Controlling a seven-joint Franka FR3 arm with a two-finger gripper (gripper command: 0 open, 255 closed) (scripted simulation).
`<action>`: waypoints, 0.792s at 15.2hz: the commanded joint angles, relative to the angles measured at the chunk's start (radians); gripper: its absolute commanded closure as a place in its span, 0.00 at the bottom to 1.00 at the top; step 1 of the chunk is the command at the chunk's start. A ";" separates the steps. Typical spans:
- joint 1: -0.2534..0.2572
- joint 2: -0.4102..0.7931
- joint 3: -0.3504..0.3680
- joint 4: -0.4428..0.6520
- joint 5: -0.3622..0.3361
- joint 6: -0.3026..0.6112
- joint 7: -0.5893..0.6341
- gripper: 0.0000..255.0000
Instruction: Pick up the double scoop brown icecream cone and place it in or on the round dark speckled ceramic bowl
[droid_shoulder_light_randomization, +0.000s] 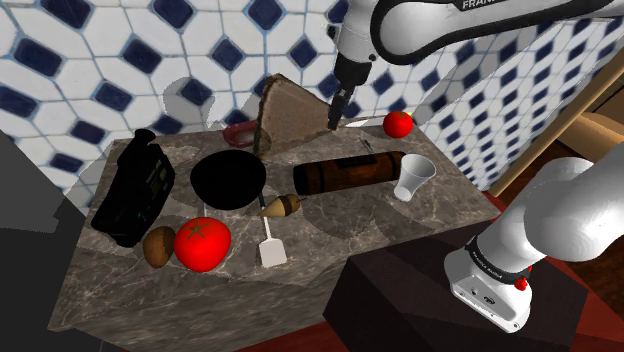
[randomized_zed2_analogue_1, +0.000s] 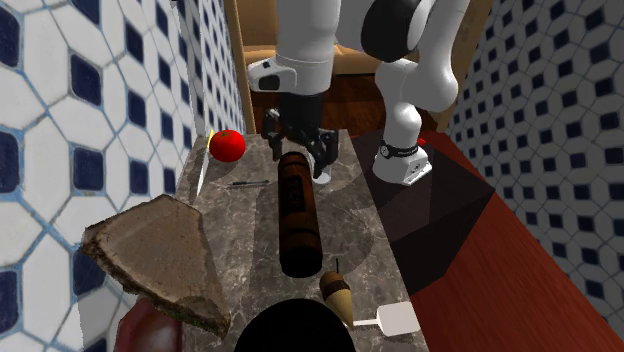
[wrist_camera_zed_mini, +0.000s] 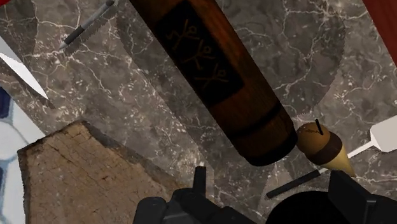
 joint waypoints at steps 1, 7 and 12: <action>0.017 0.059 0.020 0.008 -0.007 0.037 -0.014 0.00; 0.059 0.236 0.071 0.055 -0.048 0.121 -0.054 0.00; 0.097 0.384 0.108 0.105 -0.102 0.176 -0.077 0.00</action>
